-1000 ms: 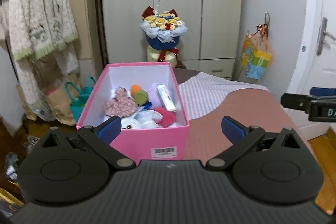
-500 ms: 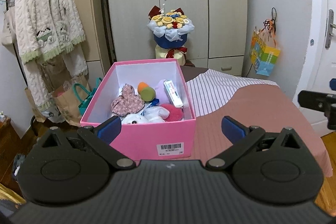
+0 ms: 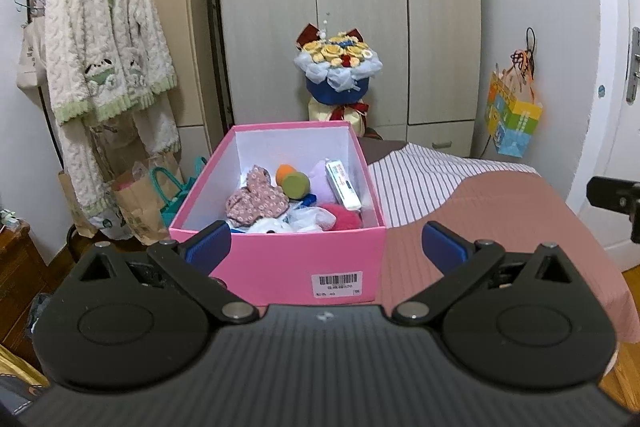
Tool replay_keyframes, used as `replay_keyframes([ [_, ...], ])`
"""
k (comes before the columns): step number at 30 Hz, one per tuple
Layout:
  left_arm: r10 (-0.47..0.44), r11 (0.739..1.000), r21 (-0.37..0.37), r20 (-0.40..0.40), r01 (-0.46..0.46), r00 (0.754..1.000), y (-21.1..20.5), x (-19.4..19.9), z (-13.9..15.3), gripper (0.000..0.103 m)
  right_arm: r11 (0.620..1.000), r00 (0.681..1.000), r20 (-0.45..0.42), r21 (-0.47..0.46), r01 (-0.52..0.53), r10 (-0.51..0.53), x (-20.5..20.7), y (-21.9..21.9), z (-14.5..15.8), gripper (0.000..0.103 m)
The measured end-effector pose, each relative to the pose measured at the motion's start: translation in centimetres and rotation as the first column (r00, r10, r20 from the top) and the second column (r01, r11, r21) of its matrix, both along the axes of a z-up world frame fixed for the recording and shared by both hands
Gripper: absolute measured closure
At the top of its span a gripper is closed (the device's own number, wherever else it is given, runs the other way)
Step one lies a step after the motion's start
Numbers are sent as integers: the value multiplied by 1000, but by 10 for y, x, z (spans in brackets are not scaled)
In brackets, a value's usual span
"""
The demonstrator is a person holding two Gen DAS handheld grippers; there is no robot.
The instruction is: Organize soft objects
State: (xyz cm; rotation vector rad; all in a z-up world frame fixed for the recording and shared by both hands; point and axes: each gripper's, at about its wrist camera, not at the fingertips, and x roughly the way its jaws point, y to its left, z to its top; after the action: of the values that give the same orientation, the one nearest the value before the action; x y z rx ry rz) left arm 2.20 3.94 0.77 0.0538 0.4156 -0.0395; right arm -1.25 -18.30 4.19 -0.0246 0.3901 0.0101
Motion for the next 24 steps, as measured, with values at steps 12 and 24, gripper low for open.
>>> replay_keyframes([
  [12,2,1000,13,16,-2,1000,0,-5,-1,0,997,1000,5,-81,19,-18,-10,7,-3,0],
  [24,-3,1000,16,13,3,1000,-4,-7,2,0,997,999,-2,-64,34,-34,-11,0,-1,0],
])
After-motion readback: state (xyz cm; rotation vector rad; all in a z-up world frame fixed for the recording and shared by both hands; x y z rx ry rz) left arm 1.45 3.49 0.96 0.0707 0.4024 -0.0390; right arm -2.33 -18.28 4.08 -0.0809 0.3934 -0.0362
